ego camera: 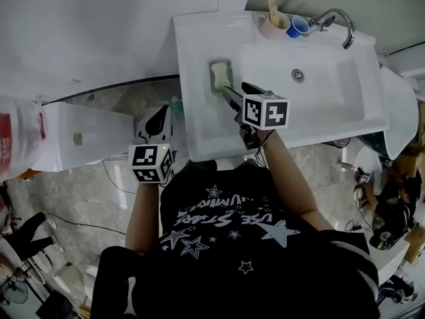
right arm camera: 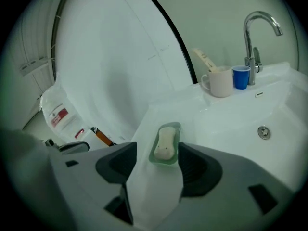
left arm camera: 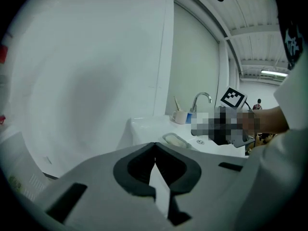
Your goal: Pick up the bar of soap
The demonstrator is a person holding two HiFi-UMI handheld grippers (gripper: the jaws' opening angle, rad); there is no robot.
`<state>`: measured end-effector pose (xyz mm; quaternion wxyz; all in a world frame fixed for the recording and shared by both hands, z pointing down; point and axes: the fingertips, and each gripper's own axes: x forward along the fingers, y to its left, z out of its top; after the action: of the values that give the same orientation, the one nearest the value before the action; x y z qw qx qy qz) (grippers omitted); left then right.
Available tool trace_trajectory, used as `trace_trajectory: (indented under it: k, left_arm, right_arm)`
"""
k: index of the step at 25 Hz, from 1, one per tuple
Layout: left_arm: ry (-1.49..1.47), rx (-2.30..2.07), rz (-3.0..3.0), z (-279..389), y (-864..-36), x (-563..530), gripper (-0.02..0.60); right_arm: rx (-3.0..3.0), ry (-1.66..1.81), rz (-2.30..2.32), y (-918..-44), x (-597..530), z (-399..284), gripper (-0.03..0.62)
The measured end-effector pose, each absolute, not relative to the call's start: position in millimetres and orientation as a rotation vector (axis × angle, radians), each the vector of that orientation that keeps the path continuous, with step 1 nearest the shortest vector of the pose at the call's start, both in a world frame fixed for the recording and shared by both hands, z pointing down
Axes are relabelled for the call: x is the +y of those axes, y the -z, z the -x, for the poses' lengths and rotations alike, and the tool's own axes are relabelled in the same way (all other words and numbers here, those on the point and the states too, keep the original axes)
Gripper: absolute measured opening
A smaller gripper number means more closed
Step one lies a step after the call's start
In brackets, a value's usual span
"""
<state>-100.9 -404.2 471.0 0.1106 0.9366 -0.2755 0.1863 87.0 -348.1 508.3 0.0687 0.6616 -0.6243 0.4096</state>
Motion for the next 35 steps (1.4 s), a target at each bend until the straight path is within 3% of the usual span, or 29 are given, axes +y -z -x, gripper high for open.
trace_trajectory:
  k: [8,35]
  left_arm:
    - [-0.586,-0.619,-2.788,96.2,-488.4,-440.5,0.009]
    - [-0.589,-0.408,-2.752,76.1,-520.5,-476.8,0.008]
  right_arm:
    - [-1.740,-1.269,-2.067,-527.8,-381.7,-82.0,0.235]
    - [-1.232,-1.276,-1.771,-582.5,-406.8,-96.5,0.195]
